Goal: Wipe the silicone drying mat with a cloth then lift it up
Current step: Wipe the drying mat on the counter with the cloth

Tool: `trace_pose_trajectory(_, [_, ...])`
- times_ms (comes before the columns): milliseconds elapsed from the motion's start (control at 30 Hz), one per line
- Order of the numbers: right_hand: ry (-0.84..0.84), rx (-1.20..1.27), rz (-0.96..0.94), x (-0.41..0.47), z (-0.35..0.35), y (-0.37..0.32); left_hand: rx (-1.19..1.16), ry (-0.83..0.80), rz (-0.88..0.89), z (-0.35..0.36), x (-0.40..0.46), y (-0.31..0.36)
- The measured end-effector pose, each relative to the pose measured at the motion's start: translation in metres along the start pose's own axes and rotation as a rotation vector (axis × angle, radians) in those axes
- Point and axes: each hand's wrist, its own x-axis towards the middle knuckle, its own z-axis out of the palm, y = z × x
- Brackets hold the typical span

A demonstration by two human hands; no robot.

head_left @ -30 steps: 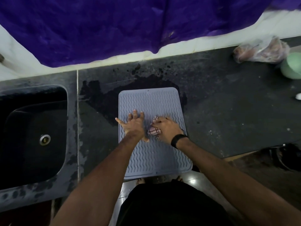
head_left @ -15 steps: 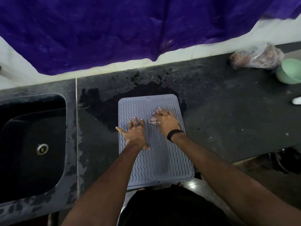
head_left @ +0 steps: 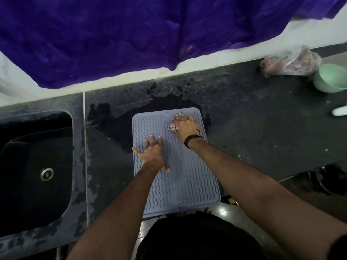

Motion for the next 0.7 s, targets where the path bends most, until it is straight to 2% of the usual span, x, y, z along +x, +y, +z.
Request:
trace_pose_trajectory(267, [0.005, -0.095, -0.093, -0.036, 0.01, 0.008, -0.038, 0.007, -0.024, 0.001, 0.002, 0.008])
trace_pose_trajectory(467, [0.143, 0.011, -0.134, -0.004, -0.015, -0.005, -0.049, -0.003, -0.016, -0.002, 0.003, 0.007])
trace_pose_trajectory(633, [0.028, -0.001, -0.072, 0.01, -0.011, 0.003, -0.075, 0.002, -0.01, -0.005, -0.003, 0.007])
trace_pose_trajectory(700, [0.031, 0.039, -0.054, 0.002, -0.002, 0.009, -0.073, 0.002, -0.017, -0.005, -0.004, 0.007])
